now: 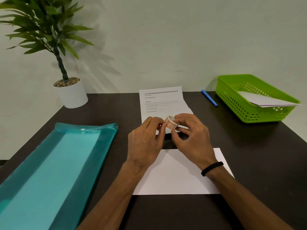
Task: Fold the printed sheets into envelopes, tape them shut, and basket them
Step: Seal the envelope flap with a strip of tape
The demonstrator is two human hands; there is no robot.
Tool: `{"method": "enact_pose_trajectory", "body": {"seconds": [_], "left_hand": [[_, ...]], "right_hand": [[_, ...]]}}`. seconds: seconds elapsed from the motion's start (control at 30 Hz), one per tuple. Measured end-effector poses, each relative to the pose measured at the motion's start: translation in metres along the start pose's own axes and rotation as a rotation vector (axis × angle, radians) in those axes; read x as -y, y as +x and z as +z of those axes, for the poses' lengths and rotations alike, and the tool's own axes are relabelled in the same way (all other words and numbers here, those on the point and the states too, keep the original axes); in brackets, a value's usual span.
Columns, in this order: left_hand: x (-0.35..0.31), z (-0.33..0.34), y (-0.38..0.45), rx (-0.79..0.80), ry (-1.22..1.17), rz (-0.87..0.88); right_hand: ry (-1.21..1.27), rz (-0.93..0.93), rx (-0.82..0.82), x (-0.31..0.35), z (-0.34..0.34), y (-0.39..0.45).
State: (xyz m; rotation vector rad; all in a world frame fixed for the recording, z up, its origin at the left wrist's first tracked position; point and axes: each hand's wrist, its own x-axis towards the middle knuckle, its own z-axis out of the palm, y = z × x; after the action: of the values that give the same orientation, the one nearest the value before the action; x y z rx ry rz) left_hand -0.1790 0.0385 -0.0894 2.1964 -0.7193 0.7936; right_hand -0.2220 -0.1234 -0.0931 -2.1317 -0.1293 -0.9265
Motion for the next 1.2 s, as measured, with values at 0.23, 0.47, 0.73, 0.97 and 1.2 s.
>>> {"method": "enact_pose_trajectory", "body": {"seconds": [0.23, 0.47, 0.73, 0.97, 1.2], "left_hand": [[0.000, 0.002, 0.000, 0.052, -0.040, -0.106], [0.005, 0.006, -0.001, 0.128, -0.081, -0.194], [0.004, 0.008, 0.002, 0.024, -0.235, -0.258], [-0.001, 0.003, 0.001, -0.040, -0.243, -0.213], [-0.003, -0.002, -0.001, -0.019, -0.132, -0.151]], "right_hand": [[0.039, -0.029, 0.042, 0.002, 0.000, 0.000], [0.063, -0.001, 0.048, 0.001, 0.000, 0.000], [0.128, 0.062, -0.004, 0.001, -0.004, 0.002], [0.046, 0.043, 0.007, -0.001, -0.004, 0.002], [-0.017, 0.003, 0.029, 0.001, -0.004, 0.001]]}}
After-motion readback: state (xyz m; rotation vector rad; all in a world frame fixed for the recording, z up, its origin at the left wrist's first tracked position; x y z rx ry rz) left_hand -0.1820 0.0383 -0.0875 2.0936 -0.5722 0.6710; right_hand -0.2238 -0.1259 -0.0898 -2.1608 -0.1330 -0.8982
